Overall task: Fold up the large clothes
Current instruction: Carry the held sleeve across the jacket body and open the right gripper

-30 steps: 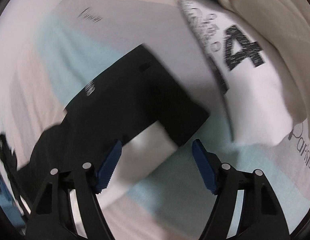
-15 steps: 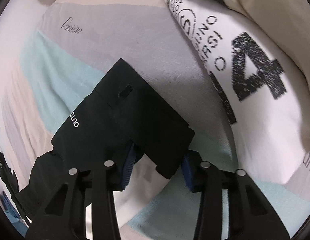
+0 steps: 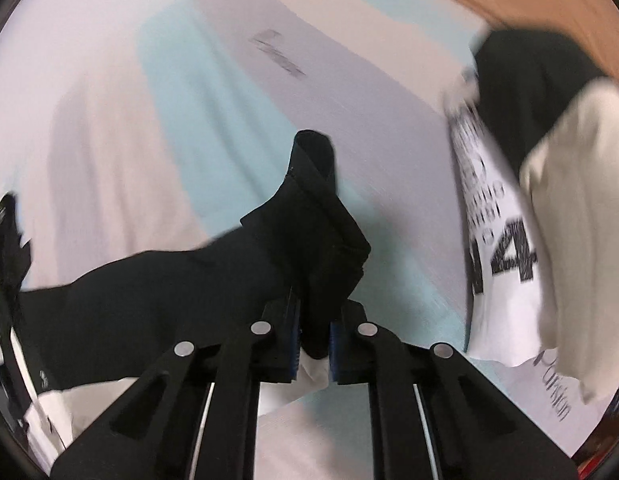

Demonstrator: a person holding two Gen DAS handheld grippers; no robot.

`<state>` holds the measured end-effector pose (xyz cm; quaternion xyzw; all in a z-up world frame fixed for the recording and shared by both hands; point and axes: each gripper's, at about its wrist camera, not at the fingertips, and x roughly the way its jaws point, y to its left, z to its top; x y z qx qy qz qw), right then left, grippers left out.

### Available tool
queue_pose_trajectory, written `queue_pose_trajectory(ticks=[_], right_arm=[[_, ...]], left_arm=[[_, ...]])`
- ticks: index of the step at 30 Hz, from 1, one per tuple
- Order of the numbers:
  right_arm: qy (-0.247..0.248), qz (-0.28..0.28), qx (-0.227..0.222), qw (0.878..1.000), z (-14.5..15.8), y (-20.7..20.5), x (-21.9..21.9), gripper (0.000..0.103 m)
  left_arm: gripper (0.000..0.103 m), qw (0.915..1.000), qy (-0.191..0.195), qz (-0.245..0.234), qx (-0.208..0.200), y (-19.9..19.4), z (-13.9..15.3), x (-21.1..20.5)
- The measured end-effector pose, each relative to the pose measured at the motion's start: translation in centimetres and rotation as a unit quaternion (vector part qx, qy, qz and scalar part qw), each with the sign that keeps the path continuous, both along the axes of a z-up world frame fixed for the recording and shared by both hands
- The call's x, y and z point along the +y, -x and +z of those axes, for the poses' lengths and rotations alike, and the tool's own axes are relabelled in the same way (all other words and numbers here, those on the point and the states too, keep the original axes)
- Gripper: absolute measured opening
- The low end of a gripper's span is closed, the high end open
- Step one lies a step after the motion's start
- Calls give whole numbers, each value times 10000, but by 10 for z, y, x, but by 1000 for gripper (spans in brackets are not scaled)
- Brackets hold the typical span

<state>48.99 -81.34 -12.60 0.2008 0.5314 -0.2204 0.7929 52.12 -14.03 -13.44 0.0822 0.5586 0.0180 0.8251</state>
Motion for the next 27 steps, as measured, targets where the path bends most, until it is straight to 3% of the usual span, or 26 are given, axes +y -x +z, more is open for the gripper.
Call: queue_pose_trajectory(ticks=[3, 6, 11, 17, 27], right_arm=[[35, 346, -243, 9991, 31, 18, 42, 9], [151, 718, -419, 9964, 58, 9, 83, 9], [273, 1292, -712, 9887, 79, -16, 173, 9], [405, 1719, -793, 9811, 80, -31, 273, 9], [347, 2237, -805, 9707, 85, -36, 437, 9]], left_arm=[[97, 9999, -105, 84, 52, -5, 2, 10], [97, 9999, -11, 135, -54, -12, 10, 22], [97, 9994, 95, 137, -291, -25, 24, 45], [97, 9988, 228, 205, -371, -41, 33, 100], [97, 9978, 428, 282, -423, -27, 46, 196]])
